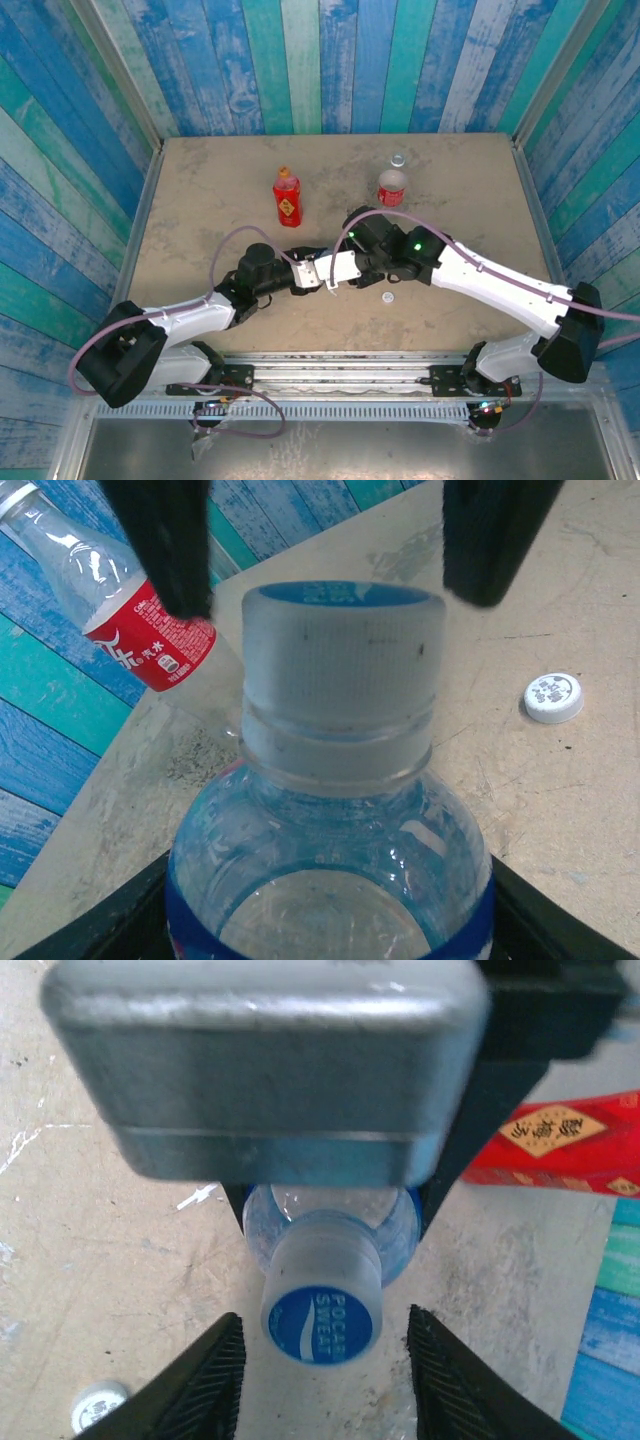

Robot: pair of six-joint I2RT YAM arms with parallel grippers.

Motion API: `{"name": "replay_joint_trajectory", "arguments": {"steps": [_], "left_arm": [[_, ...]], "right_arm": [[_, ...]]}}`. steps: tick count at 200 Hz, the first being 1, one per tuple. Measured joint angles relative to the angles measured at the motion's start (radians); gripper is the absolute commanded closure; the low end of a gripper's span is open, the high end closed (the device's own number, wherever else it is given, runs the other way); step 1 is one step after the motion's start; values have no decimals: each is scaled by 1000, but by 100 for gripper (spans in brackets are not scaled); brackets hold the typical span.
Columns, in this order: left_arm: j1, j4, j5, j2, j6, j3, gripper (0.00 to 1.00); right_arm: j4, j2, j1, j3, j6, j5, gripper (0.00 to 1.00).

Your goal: Screw on the bottle caps

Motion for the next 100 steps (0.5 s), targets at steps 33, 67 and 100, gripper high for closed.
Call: {"name": "replay_joint_trajectory", "arguments": {"steps": [33, 67, 100], "left_arm": [[0, -11, 3, 0, 3, 0, 44], [0, -18, 2, 0, 5, 0, 44], [6, 0, -28, -2, 6, 2, 44]], "right_arm": [[-5, 25, 8, 8, -9, -3, 66], [5, 28, 8, 8, 31, 9, 87], [55, 21, 3, -4, 348, 35, 90]]}}
